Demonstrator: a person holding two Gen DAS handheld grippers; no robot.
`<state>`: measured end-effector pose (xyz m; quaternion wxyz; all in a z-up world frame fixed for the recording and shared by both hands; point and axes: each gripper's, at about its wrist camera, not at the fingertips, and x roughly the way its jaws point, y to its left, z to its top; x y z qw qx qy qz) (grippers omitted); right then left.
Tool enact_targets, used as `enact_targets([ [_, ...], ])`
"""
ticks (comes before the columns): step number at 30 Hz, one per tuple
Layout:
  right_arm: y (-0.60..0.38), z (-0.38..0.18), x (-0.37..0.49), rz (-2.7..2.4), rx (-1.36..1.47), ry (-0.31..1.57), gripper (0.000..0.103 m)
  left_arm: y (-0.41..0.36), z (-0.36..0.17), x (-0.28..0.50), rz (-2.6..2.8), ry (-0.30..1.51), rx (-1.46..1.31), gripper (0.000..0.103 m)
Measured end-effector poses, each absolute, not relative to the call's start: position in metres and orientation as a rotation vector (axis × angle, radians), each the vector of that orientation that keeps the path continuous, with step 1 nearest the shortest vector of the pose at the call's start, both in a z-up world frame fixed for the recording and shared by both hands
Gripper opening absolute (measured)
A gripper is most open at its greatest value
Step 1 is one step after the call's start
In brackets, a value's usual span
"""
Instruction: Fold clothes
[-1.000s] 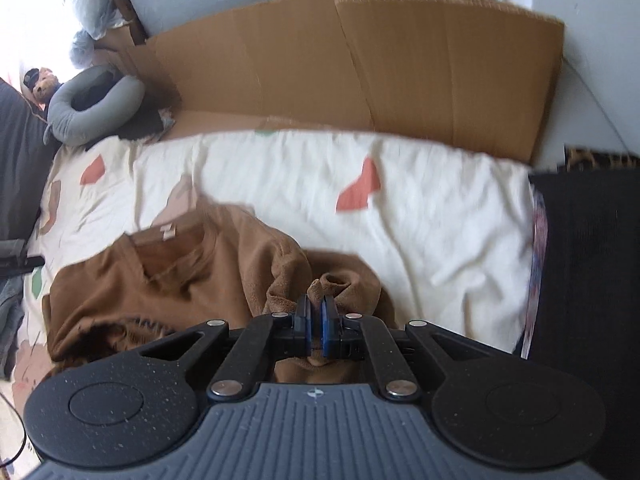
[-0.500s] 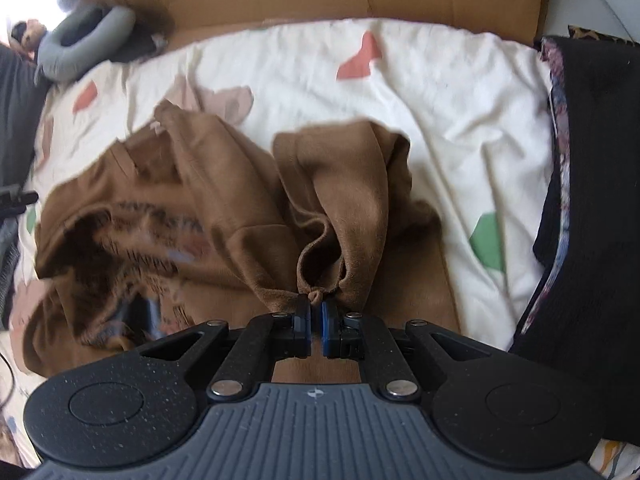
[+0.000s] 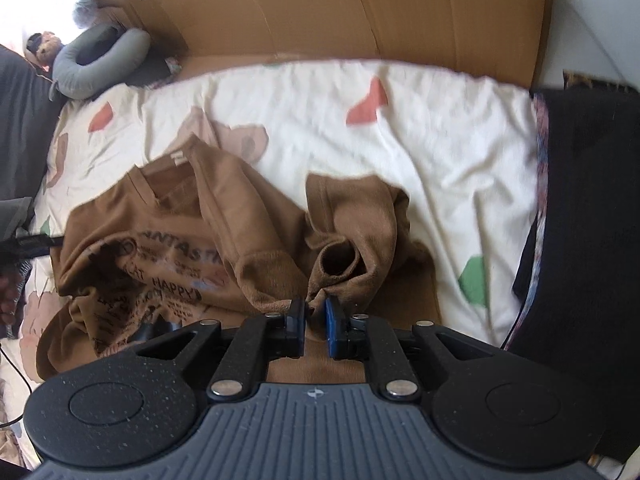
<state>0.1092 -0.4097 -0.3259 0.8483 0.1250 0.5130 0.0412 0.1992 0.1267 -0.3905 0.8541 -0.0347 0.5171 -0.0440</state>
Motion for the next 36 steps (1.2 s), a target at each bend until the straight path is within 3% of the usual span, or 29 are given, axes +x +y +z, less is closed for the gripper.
enact_targets([
  [3, -0.41, -0.319, 0.111, 0.086, 0.255, 1.055, 0.01, 0.13, -0.4, 0.198, -0.092, 1.107, -0.088, 0.075],
  [5, -0.41, -0.316, 0.113, 0.085, 0.252, 1.041, 0.01, 0.13, -0.4, 0.197, -0.111, 1.098, -0.095, 0.064],
  [6, -0.41, -0.314, 0.114, 0.085, 0.25, 1.034, 0.01, 0.13, -0.399, 0.197, -0.126, 1.096, -0.104, 0.048],
  [8, -0.409, -0.314, 0.115, 0.085, 0.249, 1.03, 0.01, 0.129, -0.395, 0.197, -0.15, 1.091, -0.109, 0.003],
  [22, -0.397, -0.294, 0.117, 0.098, 0.258, 0.918, 0.01, 0.1, -0.283, 0.165, -0.33, 0.861, -0.108, 0.003],
  [36, -0.386, -0.299, 0.123, 0.119, 0.255, 0.922, 0.01, 0.016, -0.289, 0.125, -0.735, 0.976, -0.123, 0.003],
])
